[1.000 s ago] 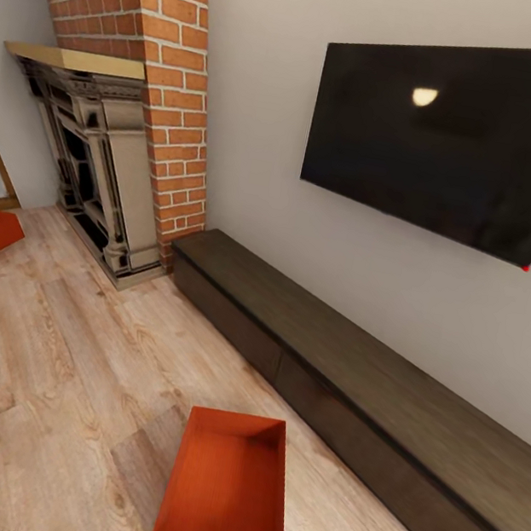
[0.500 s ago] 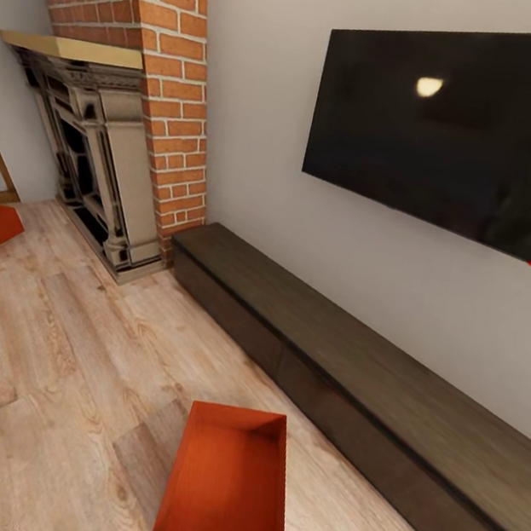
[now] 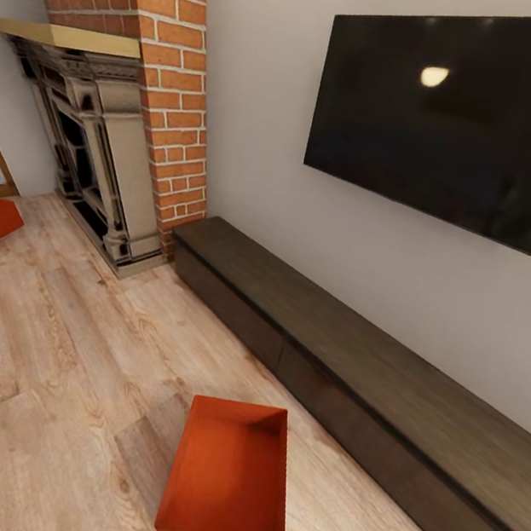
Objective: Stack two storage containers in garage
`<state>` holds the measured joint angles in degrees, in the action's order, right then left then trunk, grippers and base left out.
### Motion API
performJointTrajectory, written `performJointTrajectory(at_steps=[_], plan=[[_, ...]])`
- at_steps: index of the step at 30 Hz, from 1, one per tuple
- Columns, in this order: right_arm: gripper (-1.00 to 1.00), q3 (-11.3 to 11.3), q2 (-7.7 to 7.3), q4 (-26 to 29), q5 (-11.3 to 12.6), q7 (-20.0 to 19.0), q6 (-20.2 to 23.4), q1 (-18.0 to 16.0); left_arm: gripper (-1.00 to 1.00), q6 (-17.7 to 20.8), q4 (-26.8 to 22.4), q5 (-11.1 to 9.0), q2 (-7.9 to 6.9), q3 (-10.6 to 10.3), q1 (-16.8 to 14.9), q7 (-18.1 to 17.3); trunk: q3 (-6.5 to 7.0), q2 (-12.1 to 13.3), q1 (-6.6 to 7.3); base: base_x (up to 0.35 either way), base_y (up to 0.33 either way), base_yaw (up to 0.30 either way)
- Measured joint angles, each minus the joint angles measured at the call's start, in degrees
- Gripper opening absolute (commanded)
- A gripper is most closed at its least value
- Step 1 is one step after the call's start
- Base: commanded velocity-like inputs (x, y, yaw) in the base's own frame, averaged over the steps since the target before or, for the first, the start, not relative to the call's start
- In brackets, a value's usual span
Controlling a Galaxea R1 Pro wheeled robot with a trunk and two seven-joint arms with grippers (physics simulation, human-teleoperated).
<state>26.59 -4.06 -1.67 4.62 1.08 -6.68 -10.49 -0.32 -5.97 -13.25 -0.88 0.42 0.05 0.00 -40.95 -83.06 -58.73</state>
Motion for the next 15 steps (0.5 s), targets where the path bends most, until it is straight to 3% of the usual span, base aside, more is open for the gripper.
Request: performJointTrajectory(at_steps=[15], plan=[[1.00,0.0,0.00,0.0,-0.1,0.0,0.0,0.0,1.00,0.0,0.0,0.0,0.00,0.0,0.0,0.0,-1.37,0.0,0.00,0.000,0.000,0.000]])
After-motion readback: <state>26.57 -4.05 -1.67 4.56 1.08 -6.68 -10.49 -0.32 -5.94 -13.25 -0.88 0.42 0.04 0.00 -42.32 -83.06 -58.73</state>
